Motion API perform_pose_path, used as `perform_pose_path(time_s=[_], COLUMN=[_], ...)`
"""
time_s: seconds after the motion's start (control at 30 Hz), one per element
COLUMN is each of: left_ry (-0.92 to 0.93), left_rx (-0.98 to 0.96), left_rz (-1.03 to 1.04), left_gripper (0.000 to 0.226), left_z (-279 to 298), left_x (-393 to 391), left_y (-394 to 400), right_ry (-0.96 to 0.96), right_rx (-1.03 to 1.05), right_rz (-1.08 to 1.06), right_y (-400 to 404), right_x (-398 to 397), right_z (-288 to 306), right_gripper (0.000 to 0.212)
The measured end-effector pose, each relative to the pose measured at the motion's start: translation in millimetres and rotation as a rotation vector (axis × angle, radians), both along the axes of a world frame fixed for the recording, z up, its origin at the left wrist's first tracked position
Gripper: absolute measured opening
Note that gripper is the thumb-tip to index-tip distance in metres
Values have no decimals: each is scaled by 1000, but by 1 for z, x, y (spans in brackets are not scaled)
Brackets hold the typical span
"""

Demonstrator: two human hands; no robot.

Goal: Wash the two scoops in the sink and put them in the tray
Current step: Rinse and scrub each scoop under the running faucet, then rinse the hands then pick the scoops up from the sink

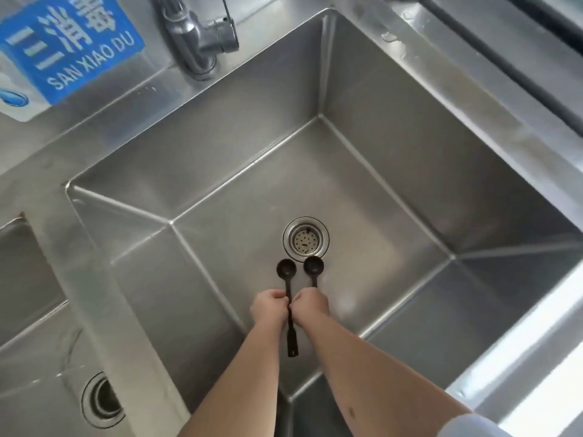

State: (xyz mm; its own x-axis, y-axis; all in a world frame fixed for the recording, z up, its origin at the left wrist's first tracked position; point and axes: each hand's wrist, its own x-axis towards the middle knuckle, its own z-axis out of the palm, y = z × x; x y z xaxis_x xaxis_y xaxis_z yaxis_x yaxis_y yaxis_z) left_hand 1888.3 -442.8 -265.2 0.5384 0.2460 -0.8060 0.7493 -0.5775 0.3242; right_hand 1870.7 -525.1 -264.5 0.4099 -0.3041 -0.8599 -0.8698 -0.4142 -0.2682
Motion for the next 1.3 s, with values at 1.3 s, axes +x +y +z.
perform_pose_path(time_s=[1.3], left_ry=[-594], left_rx=[588], left_rz=[-478], left_gripper=[69], left_z=[281], left_x=[-96], left_y=[426], right_ry=[-895], right_rx=[-102], right_rz=[1455], right_y=[369], right_x=[-18], right_z=[296], right_gripper=[79])
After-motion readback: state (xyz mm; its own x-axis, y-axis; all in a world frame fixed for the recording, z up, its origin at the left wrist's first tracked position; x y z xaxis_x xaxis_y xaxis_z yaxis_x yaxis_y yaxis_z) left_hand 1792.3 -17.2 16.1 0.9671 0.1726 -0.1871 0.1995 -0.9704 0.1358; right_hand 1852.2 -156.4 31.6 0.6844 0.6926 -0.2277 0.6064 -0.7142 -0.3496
